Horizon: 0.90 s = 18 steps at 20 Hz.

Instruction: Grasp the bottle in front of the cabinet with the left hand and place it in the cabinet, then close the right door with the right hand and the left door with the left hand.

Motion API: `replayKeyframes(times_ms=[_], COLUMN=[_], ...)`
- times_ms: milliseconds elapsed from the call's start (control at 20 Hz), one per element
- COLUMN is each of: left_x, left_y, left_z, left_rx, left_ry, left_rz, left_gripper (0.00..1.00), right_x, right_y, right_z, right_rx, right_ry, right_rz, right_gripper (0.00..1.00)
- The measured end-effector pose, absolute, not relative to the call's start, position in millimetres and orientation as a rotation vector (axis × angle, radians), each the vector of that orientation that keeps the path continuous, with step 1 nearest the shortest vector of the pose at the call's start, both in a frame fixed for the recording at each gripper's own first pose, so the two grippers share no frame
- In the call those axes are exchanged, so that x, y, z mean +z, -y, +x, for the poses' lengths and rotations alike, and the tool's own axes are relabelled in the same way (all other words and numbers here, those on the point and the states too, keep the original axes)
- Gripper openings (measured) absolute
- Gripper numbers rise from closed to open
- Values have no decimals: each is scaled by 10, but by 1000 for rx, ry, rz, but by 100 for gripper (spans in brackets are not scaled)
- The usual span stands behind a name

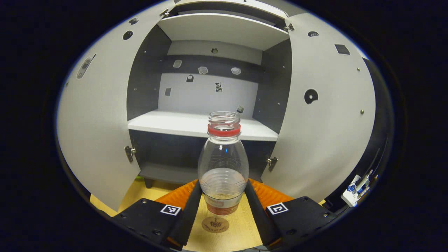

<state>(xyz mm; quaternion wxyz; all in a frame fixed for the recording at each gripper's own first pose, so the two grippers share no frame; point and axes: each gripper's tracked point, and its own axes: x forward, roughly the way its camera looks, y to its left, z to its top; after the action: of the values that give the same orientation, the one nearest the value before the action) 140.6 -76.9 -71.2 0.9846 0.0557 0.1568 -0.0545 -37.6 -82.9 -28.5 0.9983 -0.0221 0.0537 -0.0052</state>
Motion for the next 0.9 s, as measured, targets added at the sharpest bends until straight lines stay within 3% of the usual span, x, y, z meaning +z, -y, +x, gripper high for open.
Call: replayKeyframes(times_ms=[450,900], left_x=[329,322], left_y=[884,962], left_z=[2273,3101], left_rx=[-131,-131], left_ry=[-181,-236], left_rz=[132,203], left_gripper=[75,75], right_x=[-314,-384], right_y=[1018,1279], right_z=[-355,-225], right_rx=[-83,-185], right_ry=[-113,-132], right_rz=[-26,13], right_gripper=[99,99])
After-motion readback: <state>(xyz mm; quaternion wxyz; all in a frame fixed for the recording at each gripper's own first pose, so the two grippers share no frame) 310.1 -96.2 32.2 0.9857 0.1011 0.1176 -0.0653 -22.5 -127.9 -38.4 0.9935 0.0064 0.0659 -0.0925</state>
